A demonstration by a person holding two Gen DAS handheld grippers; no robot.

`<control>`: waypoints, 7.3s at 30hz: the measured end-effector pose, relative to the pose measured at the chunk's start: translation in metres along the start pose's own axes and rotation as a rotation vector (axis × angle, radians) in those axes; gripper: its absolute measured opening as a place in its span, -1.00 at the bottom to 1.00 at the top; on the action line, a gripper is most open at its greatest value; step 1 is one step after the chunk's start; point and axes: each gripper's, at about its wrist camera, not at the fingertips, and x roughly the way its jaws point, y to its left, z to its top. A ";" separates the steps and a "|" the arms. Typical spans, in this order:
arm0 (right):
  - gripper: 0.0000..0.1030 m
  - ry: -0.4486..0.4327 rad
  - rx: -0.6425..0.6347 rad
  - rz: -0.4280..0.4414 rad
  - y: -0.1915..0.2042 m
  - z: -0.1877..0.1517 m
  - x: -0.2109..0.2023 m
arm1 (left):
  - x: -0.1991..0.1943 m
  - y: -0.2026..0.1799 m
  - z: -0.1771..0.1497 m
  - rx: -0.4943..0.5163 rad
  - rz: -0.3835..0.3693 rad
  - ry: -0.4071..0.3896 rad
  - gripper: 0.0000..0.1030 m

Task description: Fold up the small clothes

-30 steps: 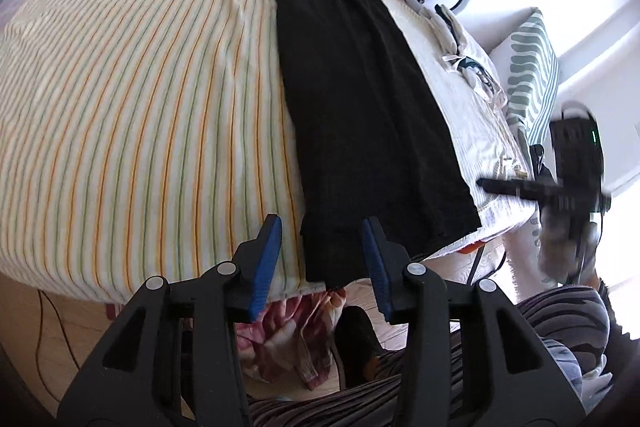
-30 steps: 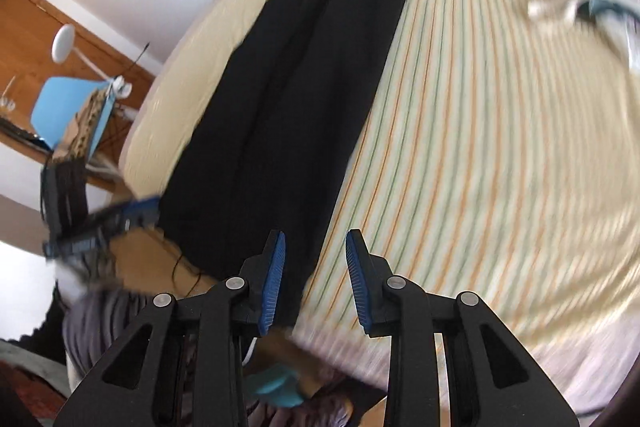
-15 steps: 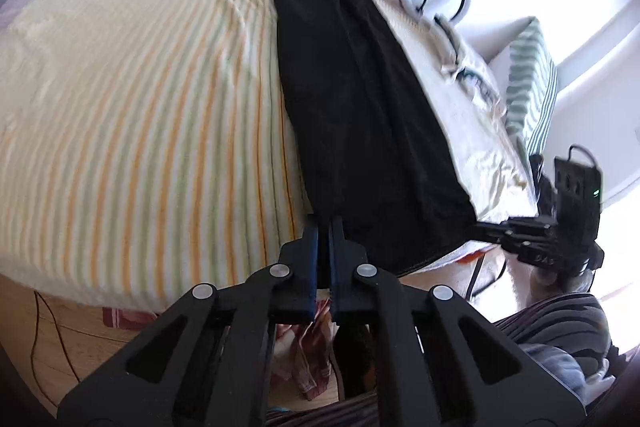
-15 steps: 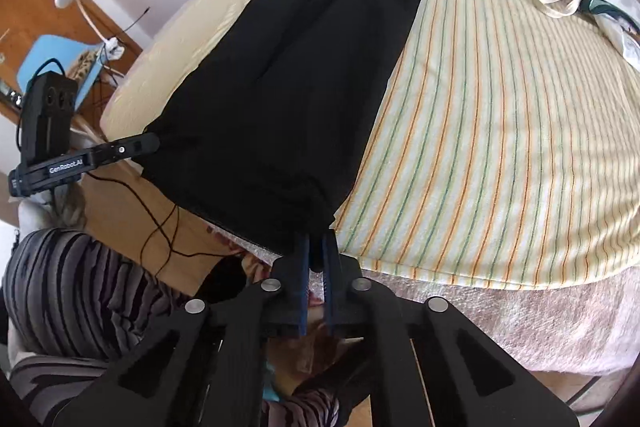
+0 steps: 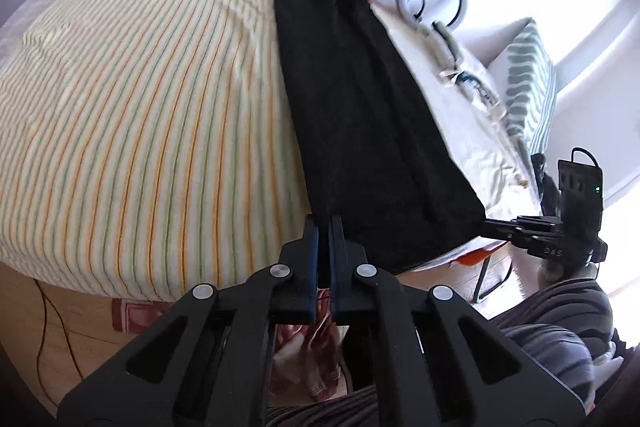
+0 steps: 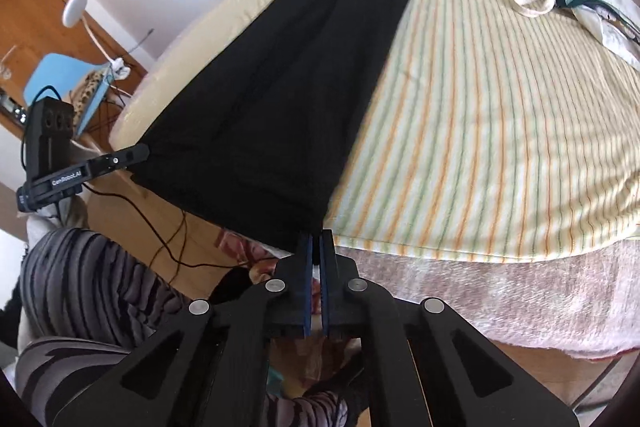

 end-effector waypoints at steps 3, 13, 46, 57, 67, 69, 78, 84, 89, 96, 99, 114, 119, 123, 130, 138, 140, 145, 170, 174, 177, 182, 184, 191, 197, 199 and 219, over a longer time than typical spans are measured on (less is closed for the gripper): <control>-0.94 -0.001 0.048 0.051 -0.006 -0.002 0.001 | 0.002 -0.001 -0.003 0.012 0.003 0.003 -0.97; -0.50 -0.022 0.164 0.156 -0.017 0.009 0.015 | 0.002 -0.005 -0.005 0.026 0.005 0.014 -0.97; -0.96 -0.102 0.235 0.179 -0.028 0.044 -0.003 | 0.007 -0.009 0.060 0.009 -0.055 -0.014 -0.97; -0.96 -0.108 0.261 0.152 -0.047 0.089 0.009 | 0.040 0.003 0.115 -0.004 -0.033 -0.019 -0.97; -0.94 -0.085 0.250 0.109 -0.060 0.115 0.030 | 0.070 0.018 0.135 -0.018 -0.004 -0.001 -0.97; -0.92 -0.092 0.232 0.105 -0.059 0.119 0.029 | 0.070 0.016 0.136 0.001 0.000 0.003 -0.90; -0.57 -0.173 0.156 0.054 -0.053 0.107 -0.005 | 0.040 0.005 0.133 0.088 0.019 -0.062 -0.22; -0.65 -0.166 0.021 0.071 -0.027 0.084 -0.012 | 0.037 -0.022 0.103 0.272 0.052 -0.002 -0.48; -0.73 -0.107 -0.034 0.055 -0.016 0.084 0.013 | 0.052 -0.028 0.091 0.313 0.080 0.061 -0.64; -0.73 -0.044 -0.067 0.033 -0.015 0.094 0.037 | 0.070 -0.024 0.099 0.302 0.092 0.109 -0.64; -0.73 -0.042 -0.078 0.028 -0.015 0.104 0.038 | 0.073 -0.023 0.109 0.292 0.099 0.106 -0.64; -0.64 -0.171 0.085 -0.017 -0.049 0.142 0.017 | 0.061 0.009 0.157 0.143 0.125 -0.046 -0.64; -0.39 -0.159 0.160 0.052 -0.057 0.089 0.003 | 0.046 0.022 0.121 0.102 0.063 0.017 -0.64; -0.39 -0.140 0.224 0.107 -0.060 0.063 0.006 | 0.049 0.020 0.101 0.097 0.031 0.055 -0.64; -0.31 -0.167 0.225 0.143 -0.054 0.056 0.008 | 0.055 0.012 0.089 0.106 0.024 0.054 -0.64; -0.46 -0.162 0.114 0.072 -0.036 0.062 0.018 | 0.061 0.009 0.091 0.140 0.032 0.051 -0.91; -0.98 -0.132 0.095 0.065 -0.033 0.064 0.023 | 0.062 0.010 0.093 0.139 0.029 0.058 -0.97; -0.99 -0.151 0.047 0.005 -0.029 0.072 0.007 | 0.044 0.008 0.101 0.132 0.001 0.039 -0.99; -0.31 -0.267 0.044 -0.057 -0.088 0.148 -0.040 | 0.042 0.035 0.218 0.178 0.125 -0.018 -0.83; -0.31 -0.316 0.077 -0.066 -0.112 0.188 -0.038 | 0.063 0.041 0.265 0.188 0.138 -0.057 -0.43; -0.31 -0.299 0.070 -0.053 -0.125 0.225 -0.027 | 0.084 0.044 0.300 0.189 0.179 -0.084 -0.42; -0.31 -0.273 0.102 -0.021 -0.149 0.279 0.003 | 0.128 0.058 0.350 0.149 0.216 -0.084 -0.42; -0.31 -0.275 0.129 0.005 -0.157 0.296 0.016 | 0.145 0.063 0.361 0.127 0.203 -0.066 -0.42; -0.31 -0.251 0.148 0.046 -0.163 0.342 0.061 | 0.210 0.061 0.392 0.172 0.274 -0.020 -0.42; -0.31 -0.232 0.148 0.032 -0.166 0.373 0.098 | 0.233 0.067 0.419 0.144 0.267 -0.063 -0.42; -0.31 -0.226 0.149 0.035 -0.168 0.383 0.108 | 0.236 0.067 0.424 0.144 0.263 -0.065 -0.42; -0.96 -0.267 0.216 -0.016 -0.189 0.412 0.126 | 0.245 0.063 0.430 0.197 0.284 -0.096 -0.93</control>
